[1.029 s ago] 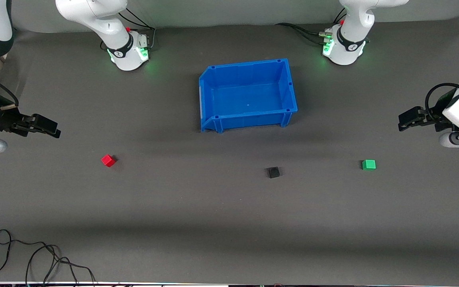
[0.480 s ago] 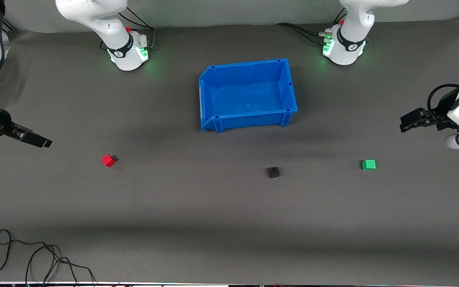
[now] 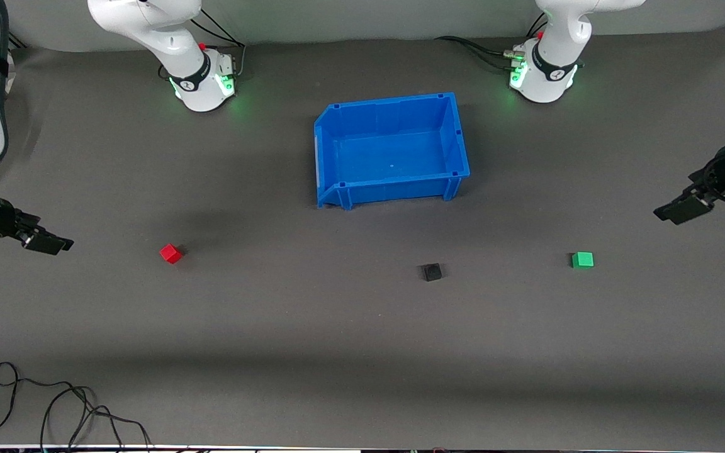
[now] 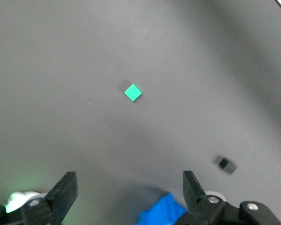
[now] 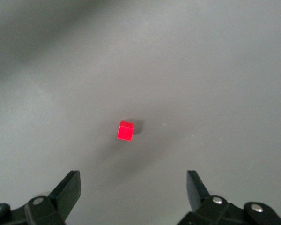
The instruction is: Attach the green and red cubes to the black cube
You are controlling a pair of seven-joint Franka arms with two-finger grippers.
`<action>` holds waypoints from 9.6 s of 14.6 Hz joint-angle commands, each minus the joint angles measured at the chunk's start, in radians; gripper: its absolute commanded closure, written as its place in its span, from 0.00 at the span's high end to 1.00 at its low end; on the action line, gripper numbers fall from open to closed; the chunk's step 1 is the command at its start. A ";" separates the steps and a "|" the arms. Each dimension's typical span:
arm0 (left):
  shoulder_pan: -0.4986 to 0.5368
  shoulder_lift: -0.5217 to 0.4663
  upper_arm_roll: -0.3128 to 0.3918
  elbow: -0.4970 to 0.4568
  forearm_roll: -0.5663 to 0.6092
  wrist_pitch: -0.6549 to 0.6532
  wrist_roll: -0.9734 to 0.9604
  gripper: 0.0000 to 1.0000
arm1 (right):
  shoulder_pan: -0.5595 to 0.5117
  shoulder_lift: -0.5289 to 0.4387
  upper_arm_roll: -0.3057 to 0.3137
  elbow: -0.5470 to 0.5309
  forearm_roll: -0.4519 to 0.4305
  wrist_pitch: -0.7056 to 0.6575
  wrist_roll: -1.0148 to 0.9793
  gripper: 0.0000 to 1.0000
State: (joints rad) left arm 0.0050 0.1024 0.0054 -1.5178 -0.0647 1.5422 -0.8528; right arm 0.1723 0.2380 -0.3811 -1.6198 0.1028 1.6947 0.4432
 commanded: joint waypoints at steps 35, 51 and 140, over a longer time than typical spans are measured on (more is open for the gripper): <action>0.210 0.358 -0.004 -0.585 -0.699 0.835 0.159 1.00 | 0.171 0.204 -0.005 -0.586 0.051 0.850 0.379 0.31; 0.164 0.362 -0.008 -0.487 -0.701 0.800 0.010 0.30 | 0.487 0.265 -0.004 -0.079 0.136 0.430 1.070 0.20; -0.069 -0.058 0.007 -0.085 0.055 0.136 0.808 1.00 | -0.192 -0.193 0.296 -0.017 -0.008 -0.066 -0.276 1.00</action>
State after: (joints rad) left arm -0.0556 0.0481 0.0062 -1.6283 -0.0256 1.6842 -0.0131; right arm 0.0435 0.1391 -0.1528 -1.5057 0.1388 1.5654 0.1693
